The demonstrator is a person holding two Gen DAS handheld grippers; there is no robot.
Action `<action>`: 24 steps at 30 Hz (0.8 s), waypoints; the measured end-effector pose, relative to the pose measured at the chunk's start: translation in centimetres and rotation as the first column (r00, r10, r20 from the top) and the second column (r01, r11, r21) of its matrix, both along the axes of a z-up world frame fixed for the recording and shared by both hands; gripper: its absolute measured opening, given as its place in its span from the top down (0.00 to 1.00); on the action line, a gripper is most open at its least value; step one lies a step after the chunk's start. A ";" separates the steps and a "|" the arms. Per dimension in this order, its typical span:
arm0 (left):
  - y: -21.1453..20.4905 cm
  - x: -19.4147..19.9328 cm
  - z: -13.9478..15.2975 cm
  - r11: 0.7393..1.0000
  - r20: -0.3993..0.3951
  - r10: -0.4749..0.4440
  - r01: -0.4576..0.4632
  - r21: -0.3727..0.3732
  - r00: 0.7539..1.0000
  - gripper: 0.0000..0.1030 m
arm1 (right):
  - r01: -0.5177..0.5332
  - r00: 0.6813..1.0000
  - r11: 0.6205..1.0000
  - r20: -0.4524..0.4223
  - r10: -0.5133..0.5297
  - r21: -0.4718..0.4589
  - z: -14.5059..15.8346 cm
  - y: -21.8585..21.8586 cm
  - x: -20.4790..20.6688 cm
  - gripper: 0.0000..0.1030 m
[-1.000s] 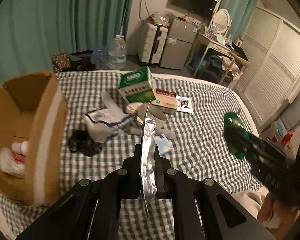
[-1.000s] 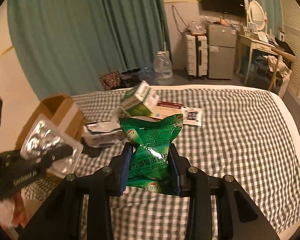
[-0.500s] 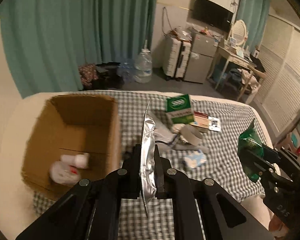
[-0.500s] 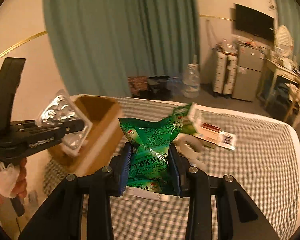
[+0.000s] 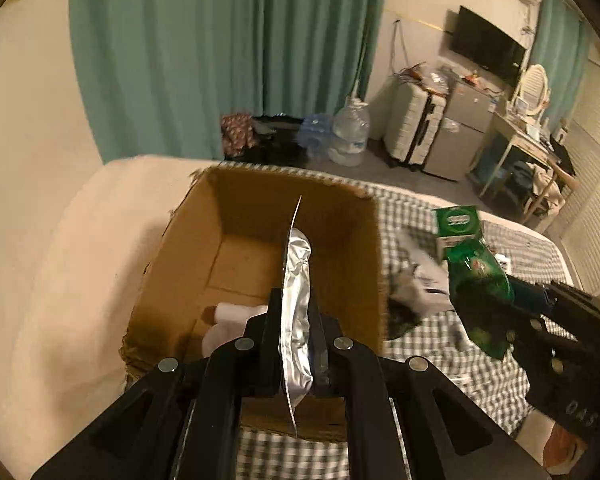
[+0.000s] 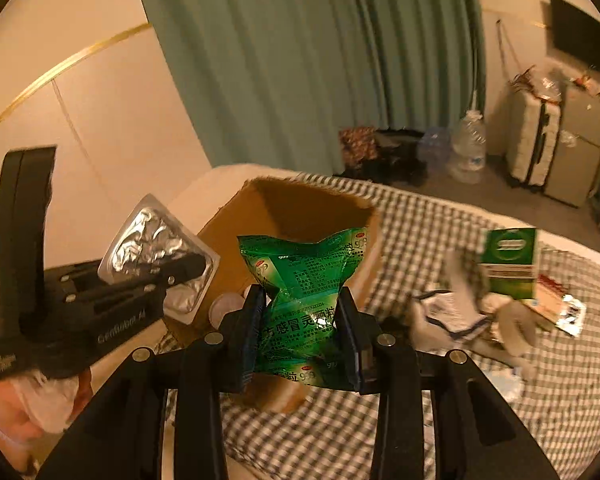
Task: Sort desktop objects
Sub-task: 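Carry the foil tray and green bag into the box and open both tools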
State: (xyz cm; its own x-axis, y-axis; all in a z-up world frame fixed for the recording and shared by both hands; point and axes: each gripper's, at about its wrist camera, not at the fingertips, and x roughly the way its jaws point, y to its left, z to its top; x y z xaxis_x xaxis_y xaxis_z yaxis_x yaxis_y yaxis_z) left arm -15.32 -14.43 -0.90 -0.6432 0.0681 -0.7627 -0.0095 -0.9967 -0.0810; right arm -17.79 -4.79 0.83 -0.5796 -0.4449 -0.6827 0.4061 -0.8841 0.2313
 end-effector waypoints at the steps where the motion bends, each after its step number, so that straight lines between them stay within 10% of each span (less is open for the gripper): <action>1: -0.6 -0.4 -0.9 1.000 0.013 0.005 -0.005 0.000 1.000 0.92 | -0.007 1.000 1.000 0.013 0.007 0.002 -0.7 -0.8 -0.8 0.66; 11: -2.2 -5.3 -5.7 0.999 0.069 0.004 -0.007 0.043 0.998 0.90 | -0.035 0.993 0.999 0.114 0.035 -0.001 -5.5 -4.7 -8.0 0.64; 13: -2.2 -6.0 -5.7 1.000 0.060 0.000 -0.001 0.026 0.998 0.74 | -0.049 0.992 0.999 0.113 0.050 -0.010 -5.7 -5.4 -8.8 0.56; 15: -1.9 -6.6 -5.4 1.000 0.078 0.015 -0.013 -0.027 0.997 0.06 | -0.031 0.995 0.999 0.093 0.033 -0.021 -5.5 -5.5 -9.2 0.19; 24: -0.5 -3.1 -2.9 0.992 0.009 0.033 -0.032 -0.121 0.999 0.03 | 0.135 0.991 0.989 0.000 -0.135 -0.061 -2.3 -0.4 -7.5 0.09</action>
